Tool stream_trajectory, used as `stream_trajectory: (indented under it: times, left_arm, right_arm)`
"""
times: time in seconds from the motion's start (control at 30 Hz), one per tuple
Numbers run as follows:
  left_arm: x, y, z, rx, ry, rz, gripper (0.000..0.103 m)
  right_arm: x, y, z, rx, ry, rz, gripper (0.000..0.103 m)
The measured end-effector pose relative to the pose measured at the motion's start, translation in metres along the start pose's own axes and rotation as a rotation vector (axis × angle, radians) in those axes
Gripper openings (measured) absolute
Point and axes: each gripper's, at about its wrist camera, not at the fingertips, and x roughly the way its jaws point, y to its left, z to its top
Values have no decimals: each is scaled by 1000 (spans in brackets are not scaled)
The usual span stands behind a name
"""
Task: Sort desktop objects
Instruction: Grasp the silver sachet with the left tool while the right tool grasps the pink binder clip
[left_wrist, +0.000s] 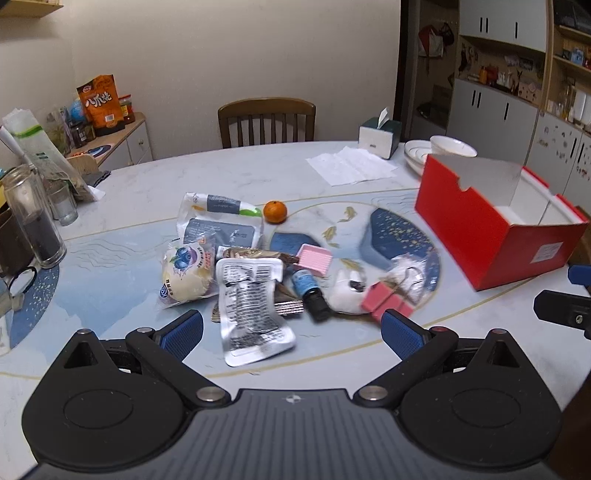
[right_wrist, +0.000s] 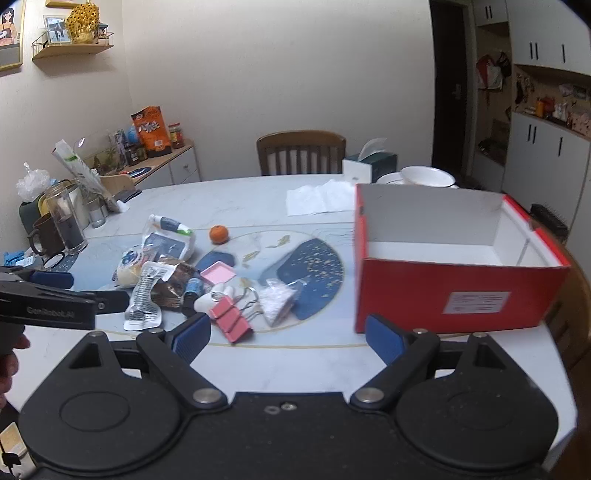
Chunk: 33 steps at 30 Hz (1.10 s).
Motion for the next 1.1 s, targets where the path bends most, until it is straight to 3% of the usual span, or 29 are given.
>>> stream_trajectory:
  times: [0.37, 0.77, 1.0, 1.1]
  left_arm:
    - [59, 39, 8, -1, 58, -24, 102]
    - [107, 57, 14, -4, 145, -94, 100]
    - [120, 57, 14, 11, 175, -132, 90]
    - [123, 58, 15, 8, 186, -143, 79]
  right_arm:
    - [63, 23, 17, 4, 68, -16, 89]
    - [124, 57, 8, -99, 184, 10, 88]
    - [147, 63, 5, -117, 227, 14, 87]
    - [153, 65, 4, -125, 242, 17, 84]
